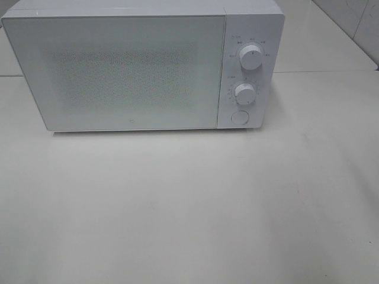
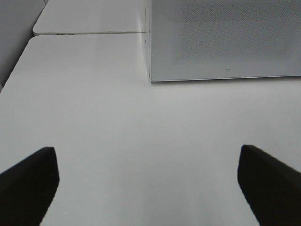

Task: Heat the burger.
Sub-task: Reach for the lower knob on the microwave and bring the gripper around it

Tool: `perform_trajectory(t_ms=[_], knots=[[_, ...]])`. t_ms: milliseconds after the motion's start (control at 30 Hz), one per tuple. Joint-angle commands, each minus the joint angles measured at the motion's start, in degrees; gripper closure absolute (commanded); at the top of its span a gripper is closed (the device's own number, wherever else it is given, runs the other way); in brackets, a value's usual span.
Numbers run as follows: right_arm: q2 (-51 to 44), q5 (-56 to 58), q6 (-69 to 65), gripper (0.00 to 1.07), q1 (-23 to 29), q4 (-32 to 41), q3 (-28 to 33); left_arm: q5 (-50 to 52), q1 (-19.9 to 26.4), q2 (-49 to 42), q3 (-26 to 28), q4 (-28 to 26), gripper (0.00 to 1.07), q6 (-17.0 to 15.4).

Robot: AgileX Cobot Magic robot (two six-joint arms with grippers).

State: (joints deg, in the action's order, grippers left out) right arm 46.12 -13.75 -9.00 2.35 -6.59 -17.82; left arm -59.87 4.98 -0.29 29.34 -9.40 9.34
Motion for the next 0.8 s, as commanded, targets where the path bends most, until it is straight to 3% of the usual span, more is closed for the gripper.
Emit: perform_trajectory(t_ms=[33, 300, 500, 600, 733, 800], knots=[[4.76, -6.25, 0.92, 0.35, -0.29, 1.55, 0.11, 0.06, 0.11, -1.55, -0.23, -0.29, 0.09, -0.23], [12.89, -17.36, 1.6, 0.35, -0.29, 1.66, 0.34, 0.06, 0.11, -1.55, -0.23, -0.29, 0.09, -0.23], [22.69, -30.83, 7.96, 0.35, -0.29, 6.99, 2.81, 0.06, 0.11, -1.55, -0.23, -0.29, 0.09, -0.23], [23.61, -32.2, 8.19, 0.35, -0.06, 7.68, 3.09, 0.06, 0.11, -1.55, -0.23, -0.29, 0.09, -0.23], [29.22, -39.76, 15.93, 0.35, 7.56, 18.96, 4.3, 0.06, 0.11, -1.55, -0.23, -0.29, 0.09, -0.23], [29.91, -40.51, 17.19, 0.35, 9.28, 20.74, 4.3, 0.06, 0.11, -1.55, -0.23, -0.29, 0.09, -0.23]])
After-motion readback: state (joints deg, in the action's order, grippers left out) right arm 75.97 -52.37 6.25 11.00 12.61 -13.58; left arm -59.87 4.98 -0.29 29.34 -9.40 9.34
